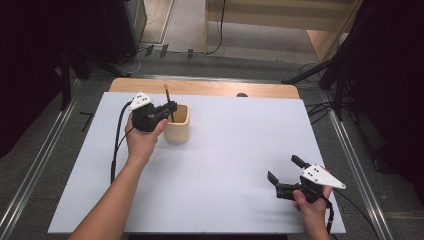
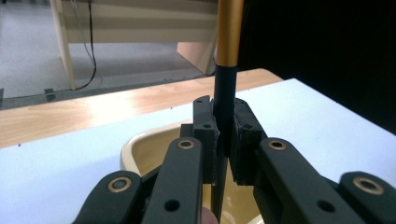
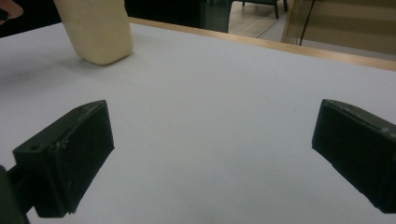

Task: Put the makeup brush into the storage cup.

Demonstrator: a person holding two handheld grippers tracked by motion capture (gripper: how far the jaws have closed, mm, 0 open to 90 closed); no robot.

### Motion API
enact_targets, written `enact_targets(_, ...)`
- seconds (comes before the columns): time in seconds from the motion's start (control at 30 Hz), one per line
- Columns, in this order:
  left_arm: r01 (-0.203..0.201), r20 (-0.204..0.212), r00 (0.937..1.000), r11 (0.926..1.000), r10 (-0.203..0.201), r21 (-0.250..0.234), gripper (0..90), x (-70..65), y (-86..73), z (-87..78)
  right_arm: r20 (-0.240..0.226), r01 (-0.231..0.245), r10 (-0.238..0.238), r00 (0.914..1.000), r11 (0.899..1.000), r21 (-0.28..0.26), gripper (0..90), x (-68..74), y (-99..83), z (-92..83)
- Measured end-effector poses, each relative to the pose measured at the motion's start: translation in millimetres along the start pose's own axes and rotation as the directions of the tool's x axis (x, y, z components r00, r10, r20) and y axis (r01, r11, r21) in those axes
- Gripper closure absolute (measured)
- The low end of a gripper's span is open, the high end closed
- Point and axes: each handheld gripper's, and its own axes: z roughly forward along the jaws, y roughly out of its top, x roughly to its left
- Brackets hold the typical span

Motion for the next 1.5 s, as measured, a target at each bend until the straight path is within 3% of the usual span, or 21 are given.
enact_targets(0.33, -0.013, -0.019, 0.9997, 0.9989, 0.014, 0.045, 83.5, -1.6, -10.8, 4.8, 0.0, 0.0, 0.0, 1.0, 1.0, 0.002, 0.0, -0.2, -0.2, 0.2)
enact_targets(0.5, -0.015, -0.001, 0.9999, 0.9988, 0.015, 0.047, 80.9, -2.7, -11.3, 5.2, 0.0, 0.001, -0.001, 1.0, 1.0, 0.001, 0.0, 0.0, -0.1, 0.1)
enact_targets(0.63, -0.006, 0.035, 0.9994, 1.0, 0.006, -0.003, 50.0, -4.8, -8.6, -4.3, 0.0, -0.002, 0.002, 1.0, 1.0, -0.001, 0.0, -0.4, 0.0, -0.4)
enact_targets(0.73, -0.001, 0.05, 0.9987, 0.9997, 0.002, -0.023, 19.1, -5.7, -6.8, -12.4, 0.0, 0.0, 0.0, 1.0, 1.0, -0.002, 0.0, -0.4, 0.1, -0.5)
enact_targets(0.83, -0.015, 0.066, 0.9977, 0.9992, 0.018, -0.037, 0.9, -5.5, -8.1, -22.3, 0.0, 0.0, 0.0, 1.0, 1.0, -0.001, 0.0, -0.2, 0.3, -0.5)
enact_targets(0.87, -0.014, 0.081, 0.9966, 0.999, 0.018, -0.042, 0.0, -5.1, -9.1, -25.6, 0.001, 0.0, 0.0, 1.0, 1.0, 0.0, 0.0, -0.1, 0.4, -0.7)
enact_targets(1.0, 0.003, 0.076, 0.9971, 0.9985, 0.001, -0.055, 0.0, -2.5, -11.7, -39.3, 0.003, -0.001, 0.001, 1.0, 1.0, -0.003, 0.0, 0.0, 0.6, -0.8)
enact_targets(1.13, -0.018, 0.046, 0.9987, 0.9982, 0.021, -0.057, 0.0, 0.0, -15.9, -51.4, 0.002, -0.001, 0.001, 1.0, 1.0, -0.001, 0.0, 0.7, 0.6, -0.2)
enact_targets(1.27, -0.006, 0.026, 0.9996, 0.9983, 0.008, -0.058, 0.0, 5.2, -23.6, -62.5, 0.001, 0.001, -0.001, 1.0, 1.0, -0.003, 0.0, 1.5, 1.0, -0.2)
enact_targets(1.5, -0.013, 0.024, 0.9996, 0.9978, 0.014, -0.065, 0.0, 3.9, -38.3, -83.4, 0.002, 0.001, -0.001, 1.0, 1.0, -0.004, 0.0, 1.5, 1.0, 0.2)
